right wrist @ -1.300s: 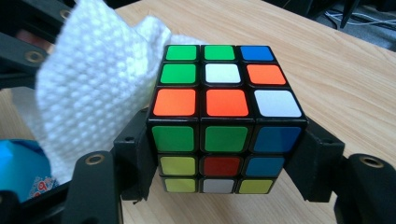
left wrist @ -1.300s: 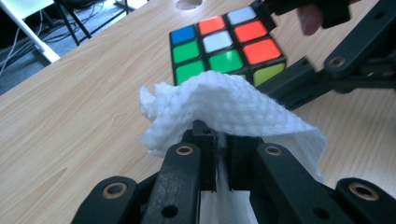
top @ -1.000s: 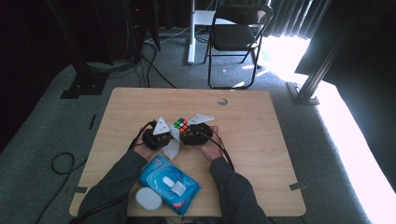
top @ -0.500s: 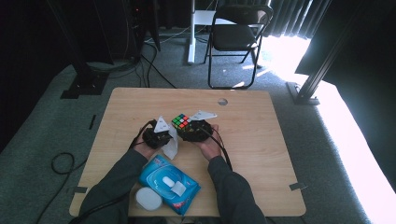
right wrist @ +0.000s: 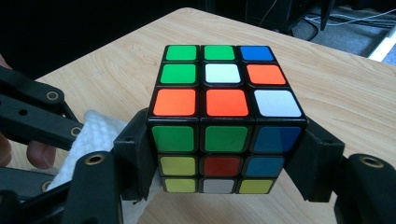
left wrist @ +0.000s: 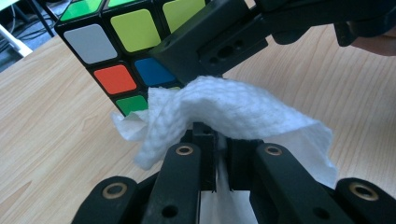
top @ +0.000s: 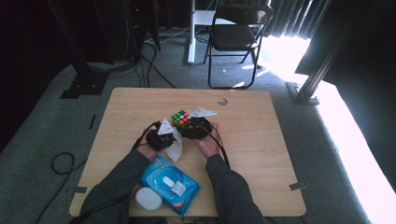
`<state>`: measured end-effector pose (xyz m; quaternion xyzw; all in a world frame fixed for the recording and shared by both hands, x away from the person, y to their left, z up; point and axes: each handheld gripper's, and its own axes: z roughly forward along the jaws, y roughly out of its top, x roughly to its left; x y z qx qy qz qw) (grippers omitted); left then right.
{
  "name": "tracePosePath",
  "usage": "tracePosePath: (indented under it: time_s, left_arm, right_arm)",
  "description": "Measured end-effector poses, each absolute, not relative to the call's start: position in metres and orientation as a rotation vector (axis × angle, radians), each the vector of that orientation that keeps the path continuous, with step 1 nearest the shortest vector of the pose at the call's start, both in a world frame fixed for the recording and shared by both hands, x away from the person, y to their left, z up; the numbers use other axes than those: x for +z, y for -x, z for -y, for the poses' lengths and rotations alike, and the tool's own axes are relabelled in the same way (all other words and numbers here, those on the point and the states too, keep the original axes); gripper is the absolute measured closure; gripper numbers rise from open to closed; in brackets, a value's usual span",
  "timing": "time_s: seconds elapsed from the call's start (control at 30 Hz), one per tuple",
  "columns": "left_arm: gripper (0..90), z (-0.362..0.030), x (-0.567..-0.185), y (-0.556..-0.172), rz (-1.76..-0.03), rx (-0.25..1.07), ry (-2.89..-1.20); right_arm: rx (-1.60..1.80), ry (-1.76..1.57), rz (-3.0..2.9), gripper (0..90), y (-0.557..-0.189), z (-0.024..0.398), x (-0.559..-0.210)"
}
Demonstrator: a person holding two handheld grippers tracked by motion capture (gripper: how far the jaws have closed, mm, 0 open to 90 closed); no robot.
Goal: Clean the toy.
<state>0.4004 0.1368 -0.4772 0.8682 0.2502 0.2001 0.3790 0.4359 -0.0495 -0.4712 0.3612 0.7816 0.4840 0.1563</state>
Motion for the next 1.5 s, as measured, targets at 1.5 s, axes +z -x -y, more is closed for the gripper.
tracePosePath:
  time_s: [1.5]
  left_arm:
    - [84.3, -0.153, -0.478, -0.420, -0.710, 0.381, -2.045]
  right_arm:
    - [1.554, -1.079, -2.188, 34.3, -0.433, 0.043, -0.453]
